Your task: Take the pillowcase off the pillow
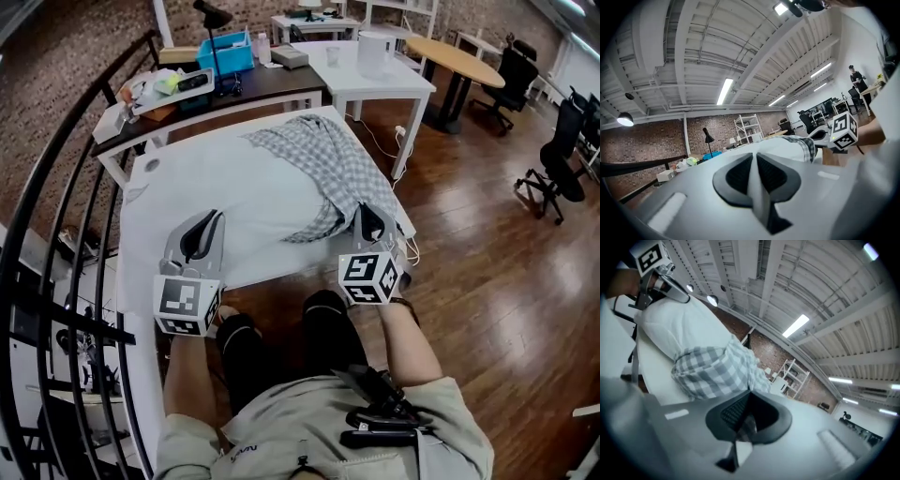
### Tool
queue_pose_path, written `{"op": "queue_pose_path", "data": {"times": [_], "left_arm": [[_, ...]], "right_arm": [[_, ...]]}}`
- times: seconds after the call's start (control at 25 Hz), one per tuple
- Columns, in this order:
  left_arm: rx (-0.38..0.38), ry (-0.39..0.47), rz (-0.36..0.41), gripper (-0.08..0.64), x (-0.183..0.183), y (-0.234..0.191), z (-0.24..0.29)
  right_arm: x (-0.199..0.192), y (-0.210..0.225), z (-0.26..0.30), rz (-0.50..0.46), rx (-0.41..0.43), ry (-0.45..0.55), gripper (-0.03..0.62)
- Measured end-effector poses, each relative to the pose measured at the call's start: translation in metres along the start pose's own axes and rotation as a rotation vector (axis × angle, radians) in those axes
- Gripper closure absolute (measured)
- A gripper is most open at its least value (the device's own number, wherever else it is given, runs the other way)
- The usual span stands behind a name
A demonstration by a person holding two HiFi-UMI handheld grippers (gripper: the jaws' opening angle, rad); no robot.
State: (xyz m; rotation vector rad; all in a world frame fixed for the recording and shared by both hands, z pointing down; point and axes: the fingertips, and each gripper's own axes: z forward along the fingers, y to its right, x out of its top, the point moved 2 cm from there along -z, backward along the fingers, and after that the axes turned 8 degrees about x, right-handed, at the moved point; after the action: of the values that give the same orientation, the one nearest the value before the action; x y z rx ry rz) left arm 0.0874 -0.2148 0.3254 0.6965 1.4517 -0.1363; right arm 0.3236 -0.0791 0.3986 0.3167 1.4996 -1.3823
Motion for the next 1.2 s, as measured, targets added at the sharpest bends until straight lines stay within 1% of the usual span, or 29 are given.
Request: {"op": "queue_pose_path", "data": {"times": [0.16,0.24,0.32,0.4,0.44,0.48,0.56,0.6,0.64,0.76,0.8,0.84,0.88,0.92,1.0,1.04,1.08,1.12,1.2], "left_arm": [[-0.020,-0.066,-0.045,0.532,-0.041,0.015,-0.004],[-0.034,-0.080,-0.064,0.531,-0.054,0.024,-0.007],[-0.079,-0.082,-0.069,0.507,-0.055,0.036,-0.007],[-0.149,-0.067,-0.057,0.424,-0.042,0.053,-0.011],[-0.178,-0.038,-0.052,0.377,-0.028,0.061,-0.016],[-0.194,0.010,-0.056,0.344,-0.008,0.067,-0.022],[-0.188,0.111,-0.063,0.337,0.038,0.074,-0.030],[-0.170,0.128,-0.051,0.337,0.053,0.072,-0.028],[-0.144,0.122,-0.027,0.337,0.061,0.066,-0.020],[-0.041,0.074,0.081,0.331,0.067,0.031,0.031],[-0.007,0.048,0.102,0.315,0.066,0.016,0.052],[0.020,0.000,0.106,0.308,0.060,0.002,0.072],[0.031,-0.064,0.099,0.302,0.048,-0.008,0.091],[0.019,-0.142,0.084,0.286,0.031,-0.013,0.106],[-0.047,-0.289,0.044,0.283,-0.010,-0.010,0.126],[-0.074,-0.332,0.029,0.295,-0.027,-0.005,0.130],[-0.094,-0.348,0.017,0.306,-0.038,0.001,0.130],[-0.104,-0.343,0.009,0.348,-0.045,0.007,0.129],[-0.096,-0.307,0.016,0.419,-0.048,0.015,0.121]], "right_arm": [[-0.038,-0.022,0.013,0.066,0.087,-0.094,0.586],[-0.048,-0.033,0.009,0.053,0.114,-0.111,0.586],[-0.054,-0.038,0.005,0.044,0.138,-0.116,0.586],[-0.057,-0.039,0.002,0.049,0.162,-0.112,0.586],[-0.059,-0.039,0.001,0.054,0.172,-0.108,0.586],[-0.060,-0.039,0.000,0.061,0.181,-0.103,0.586],[-0.062,-0.040,-0.001,0.074,0.191,-0.093,0.586],[-0.062,-0.041,-0.001,0.079,0.194,-0.088,0.586],[-0.062,-0.042,-0.001,0.083,0.197,-0.083,0.586],[-0.062,-0.043,-0.002,0.081,0.205,-0.076,0.586],[-0.062,-0.044,-0.003,0.081,0.208,-0.073,0.586],[-0.062,-0.044,-0.004,0.080,0.211,-0.070,0.586],[-0.062,-0.044,-0.005,0.076,0.212,-0.066,0.586],[-0.061,-0.045,-0.005,0.073,0.213,-0.062,0.586],[-0.060,-0.044,-0.006,0.077,0.220,-0.051,0.584],[-0.059,-0.043,-0.007,0.086,0.227,-0.045,0.584],[-0.058,-0.042,-0.009,0.099,0.239,-0.038,0.584],[-0.057,-0.041,-0.011,0.116,0.256,-0.030,0.584],[-0.054,-0.035,-0.017,0.157,0.295,-0.017,0.581]]}}
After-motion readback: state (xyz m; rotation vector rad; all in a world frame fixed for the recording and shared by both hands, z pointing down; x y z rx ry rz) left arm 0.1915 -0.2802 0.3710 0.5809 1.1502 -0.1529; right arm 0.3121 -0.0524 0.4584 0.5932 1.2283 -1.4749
